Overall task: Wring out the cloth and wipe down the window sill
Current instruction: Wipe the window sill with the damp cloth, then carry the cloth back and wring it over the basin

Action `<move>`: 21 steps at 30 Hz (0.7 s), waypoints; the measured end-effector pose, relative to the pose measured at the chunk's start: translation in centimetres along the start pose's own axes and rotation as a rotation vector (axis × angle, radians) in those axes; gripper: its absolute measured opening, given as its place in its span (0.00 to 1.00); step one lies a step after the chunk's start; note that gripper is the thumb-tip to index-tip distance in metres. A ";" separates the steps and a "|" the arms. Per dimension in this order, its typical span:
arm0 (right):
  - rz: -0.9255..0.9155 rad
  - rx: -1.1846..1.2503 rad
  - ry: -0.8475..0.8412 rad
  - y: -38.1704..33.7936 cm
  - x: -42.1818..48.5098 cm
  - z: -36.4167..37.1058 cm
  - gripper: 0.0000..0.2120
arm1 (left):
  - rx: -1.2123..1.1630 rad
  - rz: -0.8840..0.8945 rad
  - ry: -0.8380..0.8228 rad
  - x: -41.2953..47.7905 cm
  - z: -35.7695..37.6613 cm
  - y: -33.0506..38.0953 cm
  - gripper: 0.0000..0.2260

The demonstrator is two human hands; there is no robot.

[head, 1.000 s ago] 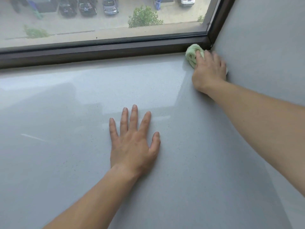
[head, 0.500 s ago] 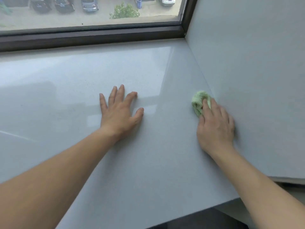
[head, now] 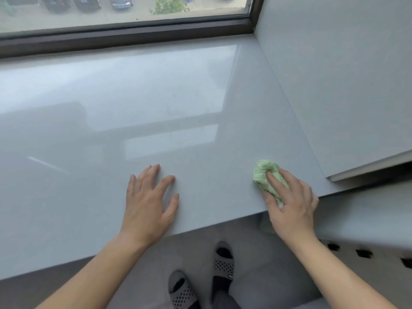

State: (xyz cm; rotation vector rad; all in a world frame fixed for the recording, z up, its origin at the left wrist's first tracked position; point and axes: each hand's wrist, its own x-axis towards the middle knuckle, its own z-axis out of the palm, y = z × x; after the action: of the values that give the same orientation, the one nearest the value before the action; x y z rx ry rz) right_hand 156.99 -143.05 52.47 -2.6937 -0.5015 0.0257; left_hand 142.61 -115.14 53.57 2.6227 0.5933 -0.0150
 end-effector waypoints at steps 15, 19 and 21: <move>-0.535 0.262 -0.419 -16.6 -4.8 3.6 0.18 | -0.193 -0.383 0.167 -11.9 -5.3 -5.5 0.22; -0.552 0.373 -0.544 -21.6 -4.7 2.0 0.17 | -0.264 -0.554 0.271 -15.5 -8.2 -7.0 0.19; -0.619 0.382 -0.591 -24.7 -4.6 0.7 0.17 | -0.292 -0.655 0.336 -17.5 -10.0 -7.7 0.16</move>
State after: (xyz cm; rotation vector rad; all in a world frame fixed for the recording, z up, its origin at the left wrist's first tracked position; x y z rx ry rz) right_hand 144.22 -123.26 61.12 -2.0282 -1.3291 0.6769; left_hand 122.68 -111.74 61.17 2.0582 1.4272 0.2905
